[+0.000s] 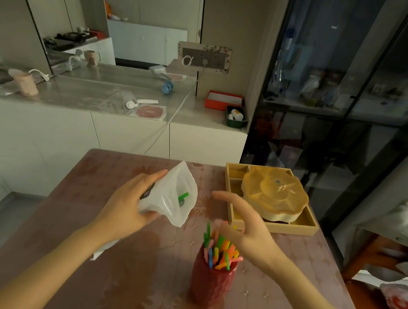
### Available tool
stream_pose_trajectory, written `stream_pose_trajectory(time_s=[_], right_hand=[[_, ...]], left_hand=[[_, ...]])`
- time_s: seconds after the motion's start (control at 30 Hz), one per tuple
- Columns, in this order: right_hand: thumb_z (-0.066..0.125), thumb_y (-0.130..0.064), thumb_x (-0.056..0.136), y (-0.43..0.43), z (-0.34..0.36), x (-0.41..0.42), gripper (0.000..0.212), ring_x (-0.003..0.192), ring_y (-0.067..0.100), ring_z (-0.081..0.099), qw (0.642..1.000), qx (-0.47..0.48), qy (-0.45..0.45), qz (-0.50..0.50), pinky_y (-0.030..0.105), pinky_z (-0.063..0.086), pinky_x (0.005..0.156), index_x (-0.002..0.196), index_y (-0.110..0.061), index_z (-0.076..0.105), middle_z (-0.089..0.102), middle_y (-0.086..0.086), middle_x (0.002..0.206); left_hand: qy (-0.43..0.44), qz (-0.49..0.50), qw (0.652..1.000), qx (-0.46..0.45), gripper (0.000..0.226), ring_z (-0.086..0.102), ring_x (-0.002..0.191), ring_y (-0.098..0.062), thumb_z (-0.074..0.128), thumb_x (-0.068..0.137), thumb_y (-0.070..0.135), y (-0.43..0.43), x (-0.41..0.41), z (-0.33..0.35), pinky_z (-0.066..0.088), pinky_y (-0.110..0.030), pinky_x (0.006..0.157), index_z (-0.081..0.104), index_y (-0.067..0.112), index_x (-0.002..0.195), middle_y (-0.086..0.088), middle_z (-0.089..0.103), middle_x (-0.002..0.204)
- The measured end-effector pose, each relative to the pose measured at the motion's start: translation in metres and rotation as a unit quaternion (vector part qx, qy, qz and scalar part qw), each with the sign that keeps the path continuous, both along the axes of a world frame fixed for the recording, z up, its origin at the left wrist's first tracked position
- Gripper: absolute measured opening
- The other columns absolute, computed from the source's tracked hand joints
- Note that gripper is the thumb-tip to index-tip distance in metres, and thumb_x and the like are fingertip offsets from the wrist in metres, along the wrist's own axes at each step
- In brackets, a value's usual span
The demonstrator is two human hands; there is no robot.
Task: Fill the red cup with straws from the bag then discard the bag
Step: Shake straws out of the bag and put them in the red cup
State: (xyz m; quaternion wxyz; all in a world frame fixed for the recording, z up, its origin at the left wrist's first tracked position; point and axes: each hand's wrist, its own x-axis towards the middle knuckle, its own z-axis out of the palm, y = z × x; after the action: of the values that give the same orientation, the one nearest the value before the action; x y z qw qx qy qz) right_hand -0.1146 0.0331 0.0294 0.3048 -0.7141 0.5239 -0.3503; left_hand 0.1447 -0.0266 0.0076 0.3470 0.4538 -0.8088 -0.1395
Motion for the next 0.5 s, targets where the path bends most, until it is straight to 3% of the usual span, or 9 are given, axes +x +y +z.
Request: stream_pose_trajectory(time_s=[0.07, 0.13, 0.23, 0.3, 0.4, 0.5], right_hand=[[0.053, -0.039, 0.086, 0.004, 0.014, 0.007, 0.029, 0.114, 0.004, 0.052, 0.995, -0.067, -0.065, -0.029, 0.02, 0.045, 0.09, 0.113, -0.029, 0.062, 0.06, -0.015, 0.116], [0.05, -0.048, 0.086, 0.008, 0.028, 0.018, 0.033, 0.106, 0.008, 0.057, 0.99, -0.114, -0.079, -0.04, 0.024, 0.05, 0.085, 0.103, -0.026, 0.068, 0.062, -0.014, 0.108], [0.04, -0.072, 0.08, 0.014, 0.043, 0.036, 0.056, 0.081, 0.008, 0.061, 0.987, -0.144, 0.018, -0.065, 0.027, 0.055, 0.067, 0.105, -0.031, 0.068, 0.061, -0.012, 0.097], [0.037, -0.079, 0.074, 0.017, 0.047, 0.044, 0.063, 0.068, 0.008, 0.059, 0.977, -0.171, 0.1, -0.074, 0.026, 0.053, 0.056, 0.099, -0.031, 0.071, 0.061, -0.01, 0.09], [0.057, -0.066, 0.072, 0.021, 0.046, 0.05, 0.044, 0.064, 0.004, 0.055, 0.969, -0.204, 0.122, -0.069, 0.023, 0.05, 0.052, 0.081, -0.025, 0.073, 0.061, -0.009, 0.089], [0.067, -0.038, 0.081, 0.022, 0.048, 0.049, 0.019, 0.074, 0.004, 0.055, 0.993, -0.11, 0.025, -0.043, 0.027, 0.052, 0.066, 0.078, -0.019, 0.07, 0.054, -0.019, 0.097]], left_hand=[[0.03, -0.01, 1.0, -0.002, 0.088, 0.05, 0.097, -0.003, 0.082, 0.065, 0.021, 0.003, -0.002, 0.003, 0.042, -0.014, 0.078, 0.031, 0.037, 0.134, 0.02, 0.048, 0.115], [0.059, -0.014, 0.998, -0.008, 0.089, 0.051, 0.1, -0.004, 0.083, 0.063, 0.019, 0.005, -0.007, 0.007, 0.044, -0.017, 0.08, 0.031, 0.038, 0.133, 0.021, 0.047, 0.115], [0.072, -0.004, 0.997, -0.033, 0.087, 0.052, 0.097, -0.009, 0.085, 0.061, 0.021, 0.007, -0.017, 0.015, 0.048, -0.025, 0.08, 0.036, 0.032, 0.132, 0.017, 0.05, 0.108], [0.062, 0.007, 0.995, -0.078, 0.087, 0.048, 0.096, -0.008, 0.08, 0.062, 0.033, 0.008, -0.021, 0.021, 0.044, -0.023, 0.079, 0.031, 0.032, 0.133, 0.008, 0.048, 0.107], [0.009, 0.014, 0.986, -0.167, 0.095, 0.04, 0.103, -0.012, 0.079, 0.058, 0.033, 0.01, -0.022, 0.026, 0.039, -0.028, 0.084, 0.021, 0.03, 0.134, 0.001, 0.04, 0.114], [-0.008, 0.034, 0.977, -0.211, 0.11, 0.04, 0.103, -0.022, 0.089, 0.051, 0.016, 0.013, -0.027, 0.022, 0.038, -0.039, 0.083, 0.016, 0.021, 0.134, -0.005, 0.036, 0.116]])
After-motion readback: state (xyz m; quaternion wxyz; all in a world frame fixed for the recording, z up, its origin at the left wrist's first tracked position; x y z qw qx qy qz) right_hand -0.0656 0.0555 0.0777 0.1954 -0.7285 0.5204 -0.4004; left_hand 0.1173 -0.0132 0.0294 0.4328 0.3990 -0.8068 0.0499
